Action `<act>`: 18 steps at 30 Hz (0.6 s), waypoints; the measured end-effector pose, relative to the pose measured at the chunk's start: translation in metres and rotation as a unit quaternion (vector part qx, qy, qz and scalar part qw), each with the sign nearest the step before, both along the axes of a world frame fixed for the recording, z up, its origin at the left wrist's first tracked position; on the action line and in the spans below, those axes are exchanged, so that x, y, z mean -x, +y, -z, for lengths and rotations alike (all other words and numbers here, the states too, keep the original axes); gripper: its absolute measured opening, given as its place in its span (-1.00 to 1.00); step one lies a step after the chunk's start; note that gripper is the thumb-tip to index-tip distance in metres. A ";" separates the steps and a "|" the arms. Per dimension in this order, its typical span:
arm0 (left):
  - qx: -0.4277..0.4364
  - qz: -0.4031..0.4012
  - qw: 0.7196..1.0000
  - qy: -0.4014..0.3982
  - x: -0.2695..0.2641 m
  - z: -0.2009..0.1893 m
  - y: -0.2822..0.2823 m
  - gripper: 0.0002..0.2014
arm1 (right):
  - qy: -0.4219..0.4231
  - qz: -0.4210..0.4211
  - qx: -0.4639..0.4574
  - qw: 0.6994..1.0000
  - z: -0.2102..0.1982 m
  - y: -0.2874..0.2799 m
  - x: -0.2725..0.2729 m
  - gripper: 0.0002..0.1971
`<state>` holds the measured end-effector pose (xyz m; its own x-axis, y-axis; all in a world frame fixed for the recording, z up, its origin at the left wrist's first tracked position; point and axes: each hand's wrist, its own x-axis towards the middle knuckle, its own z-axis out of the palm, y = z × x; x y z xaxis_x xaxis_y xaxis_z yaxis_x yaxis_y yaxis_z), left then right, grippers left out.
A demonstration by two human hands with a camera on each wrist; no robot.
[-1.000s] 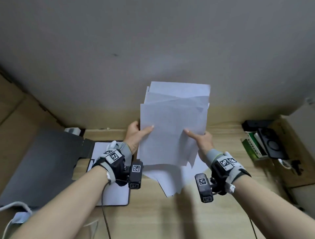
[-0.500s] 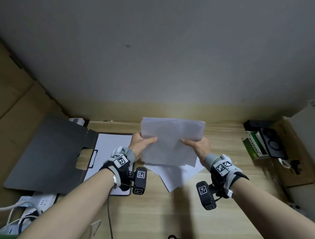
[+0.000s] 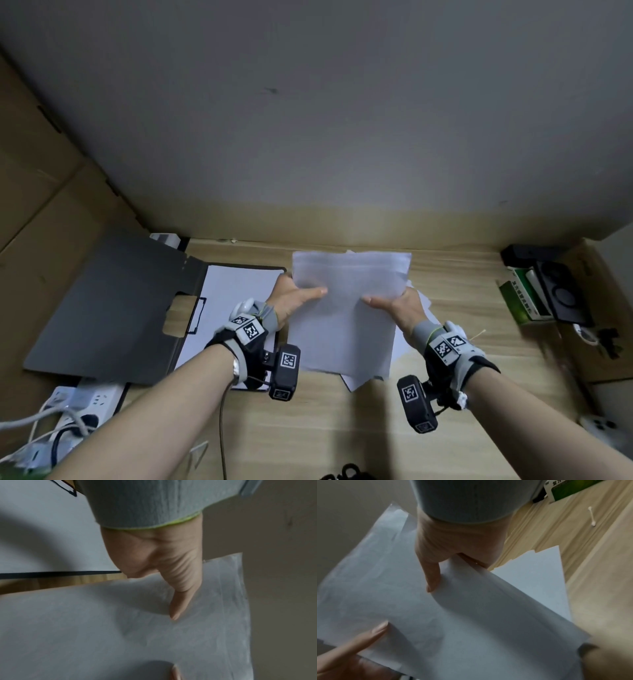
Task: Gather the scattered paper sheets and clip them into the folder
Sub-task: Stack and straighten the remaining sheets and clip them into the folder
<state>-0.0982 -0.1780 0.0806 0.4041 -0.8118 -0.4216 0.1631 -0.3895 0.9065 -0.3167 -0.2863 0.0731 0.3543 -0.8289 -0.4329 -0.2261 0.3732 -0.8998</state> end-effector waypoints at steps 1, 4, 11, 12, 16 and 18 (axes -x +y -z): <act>0.014 -0.010 1.000 0.003 -0.002 -0.007 -0.004 -0.70 | -0.017 0.010 0.004 1.000 -0.005 -0.005 -0.004 -0.66; 0.061 -0.017 0.998 -0.006 -0.012 -0.032 -0.015 -0.74 | -0.069 0.043 0.011 0.997 -0.024 -0.018 -0.018 -0.70; 0.065 -0.017 0.997 -0.026 -0.021 -0.035 -0.014 -0.72 | -0.087 0.030 0.006 0.996 -0.026 -0.018 -0.027 -0.62; 0.041 -0.013 0.998 -0.035 -0.020 -0.027 -0.010 -0.71 | -0.070 0.017 -0.002 0.997 -0.021 -0.014 -0.024 -0.60; -0.021 0.015 0.998 -0.053 -0.011 0.003 0.006 -0.68 | -0.027 0.000 -0.021 0.999 0.001 0.007 -0.014 -0.55; -0.003 0.012 0.998 -0.054 -0.006 0.004 0.007 -0.68 | -0.025 0.014 -0.023 0.999 0.006 0.013 -0.014 -0.51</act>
